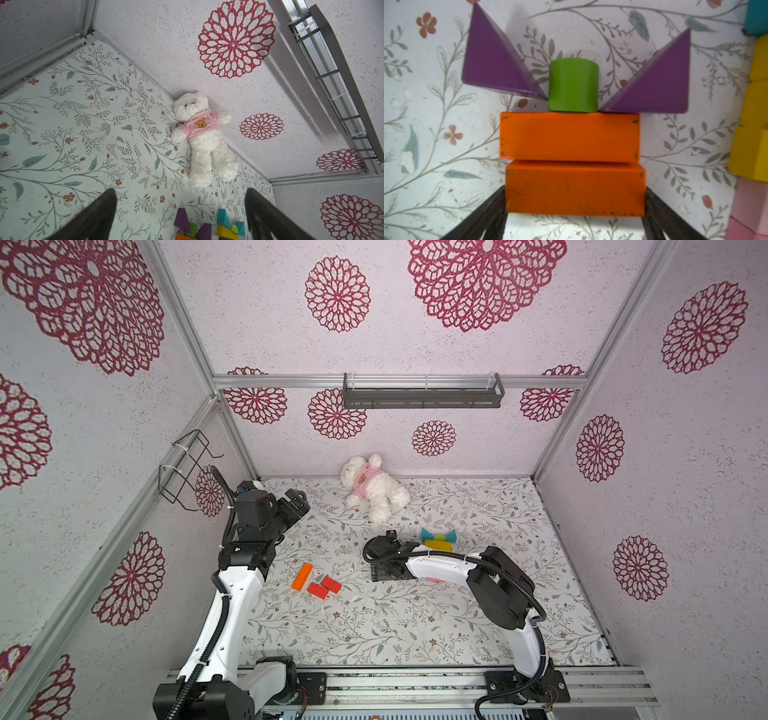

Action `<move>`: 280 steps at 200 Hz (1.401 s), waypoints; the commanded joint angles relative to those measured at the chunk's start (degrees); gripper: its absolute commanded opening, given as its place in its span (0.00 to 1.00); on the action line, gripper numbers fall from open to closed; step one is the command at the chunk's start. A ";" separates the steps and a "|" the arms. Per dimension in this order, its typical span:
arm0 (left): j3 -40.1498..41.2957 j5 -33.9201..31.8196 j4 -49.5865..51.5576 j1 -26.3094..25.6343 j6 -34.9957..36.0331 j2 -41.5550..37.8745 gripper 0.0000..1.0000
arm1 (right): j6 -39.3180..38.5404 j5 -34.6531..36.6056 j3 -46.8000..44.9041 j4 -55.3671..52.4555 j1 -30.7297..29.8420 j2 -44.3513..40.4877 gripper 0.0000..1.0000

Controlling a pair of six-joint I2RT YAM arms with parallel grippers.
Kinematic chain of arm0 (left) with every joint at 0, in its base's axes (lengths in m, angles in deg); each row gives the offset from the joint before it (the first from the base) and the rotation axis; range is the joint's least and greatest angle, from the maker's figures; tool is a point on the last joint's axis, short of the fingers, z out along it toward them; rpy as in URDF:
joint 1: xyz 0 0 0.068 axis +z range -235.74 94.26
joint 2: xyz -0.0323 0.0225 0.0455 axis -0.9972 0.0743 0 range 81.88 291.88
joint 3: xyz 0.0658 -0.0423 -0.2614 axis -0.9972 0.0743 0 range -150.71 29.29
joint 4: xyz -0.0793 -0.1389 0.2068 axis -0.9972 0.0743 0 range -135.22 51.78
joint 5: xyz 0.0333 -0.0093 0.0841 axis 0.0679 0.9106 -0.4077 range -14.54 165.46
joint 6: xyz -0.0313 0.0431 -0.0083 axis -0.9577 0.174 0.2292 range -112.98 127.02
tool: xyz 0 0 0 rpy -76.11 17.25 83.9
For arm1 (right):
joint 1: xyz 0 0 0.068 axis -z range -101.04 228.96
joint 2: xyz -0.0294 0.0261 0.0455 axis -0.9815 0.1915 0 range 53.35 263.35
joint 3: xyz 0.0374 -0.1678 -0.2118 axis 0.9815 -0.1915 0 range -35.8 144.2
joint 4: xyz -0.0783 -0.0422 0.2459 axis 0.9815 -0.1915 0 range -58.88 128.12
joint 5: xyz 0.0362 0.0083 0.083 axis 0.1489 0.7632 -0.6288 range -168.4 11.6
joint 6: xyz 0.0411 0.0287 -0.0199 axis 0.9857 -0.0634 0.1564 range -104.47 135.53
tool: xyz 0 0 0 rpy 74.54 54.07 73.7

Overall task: Assemble a carrot with building blocks
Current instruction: Assemble the building block at the center of the board.

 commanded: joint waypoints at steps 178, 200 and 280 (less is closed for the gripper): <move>-0.33 -0.77 -1.31 0.52 0.49 -0.97 0.98 | -2.22 -1.43 0.98 -0.98 0.45 -5.11 0.99; -0.07 -1.71 -1.50 0.53 0.47 -0.98 0.97 | -2.69 -0.93 0.01 -1.13 0.43 -7.03 0.99; 3.64 -1.87 0.98 1.90 -3.53 -1.94 0.99 | -6.49 2.15 -9.06 -0.54 -0.05 -19.94 0.99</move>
